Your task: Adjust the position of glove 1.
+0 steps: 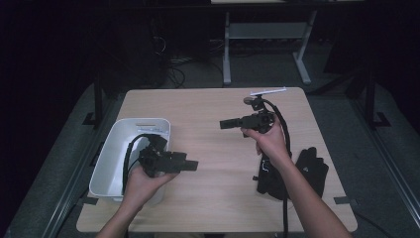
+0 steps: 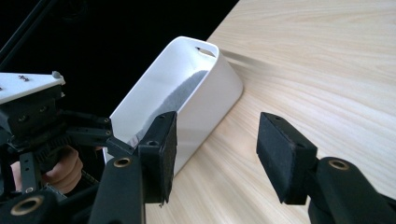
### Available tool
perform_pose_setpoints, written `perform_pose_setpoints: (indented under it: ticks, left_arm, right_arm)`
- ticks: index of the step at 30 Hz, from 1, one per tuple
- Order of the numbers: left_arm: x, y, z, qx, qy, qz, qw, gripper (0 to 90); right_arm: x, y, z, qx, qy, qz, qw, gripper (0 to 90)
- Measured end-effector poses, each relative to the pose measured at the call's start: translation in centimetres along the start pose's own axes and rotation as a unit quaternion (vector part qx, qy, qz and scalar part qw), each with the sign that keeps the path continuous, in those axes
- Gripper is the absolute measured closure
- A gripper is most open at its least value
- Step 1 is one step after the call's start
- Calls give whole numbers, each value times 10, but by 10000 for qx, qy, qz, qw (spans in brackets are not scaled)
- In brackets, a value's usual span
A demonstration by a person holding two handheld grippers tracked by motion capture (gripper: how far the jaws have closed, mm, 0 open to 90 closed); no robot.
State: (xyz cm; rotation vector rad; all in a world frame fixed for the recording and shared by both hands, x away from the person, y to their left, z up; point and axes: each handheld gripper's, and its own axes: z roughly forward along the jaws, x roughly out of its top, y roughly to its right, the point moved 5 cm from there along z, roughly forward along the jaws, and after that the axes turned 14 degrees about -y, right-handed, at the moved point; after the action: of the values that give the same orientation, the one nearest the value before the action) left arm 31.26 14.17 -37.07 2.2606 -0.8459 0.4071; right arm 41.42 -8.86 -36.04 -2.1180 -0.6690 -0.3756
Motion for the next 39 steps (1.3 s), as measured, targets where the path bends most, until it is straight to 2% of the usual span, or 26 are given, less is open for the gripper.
perform_pose_setpoints:
  ticks: [9,17,30,39]
  left_arm:
    - [8,13,23,-76,-194,198,9996,274]
    - [14,23,41,-186,-292,290,9990,274]
    - [20,37,65,-346,-326,409,9980,264]
    - [20,44,75,-367,-353,487,9975,260]
  right_arm:
    - [-20,14,-14,-123,26,128,9998,470]
    - [-39,26,-29,-269,58,217,9994,465]
    - [-72,43,-53,-515,130,444,9976,463]
    - [-98,56,-68,-695,120,604,9957,461]
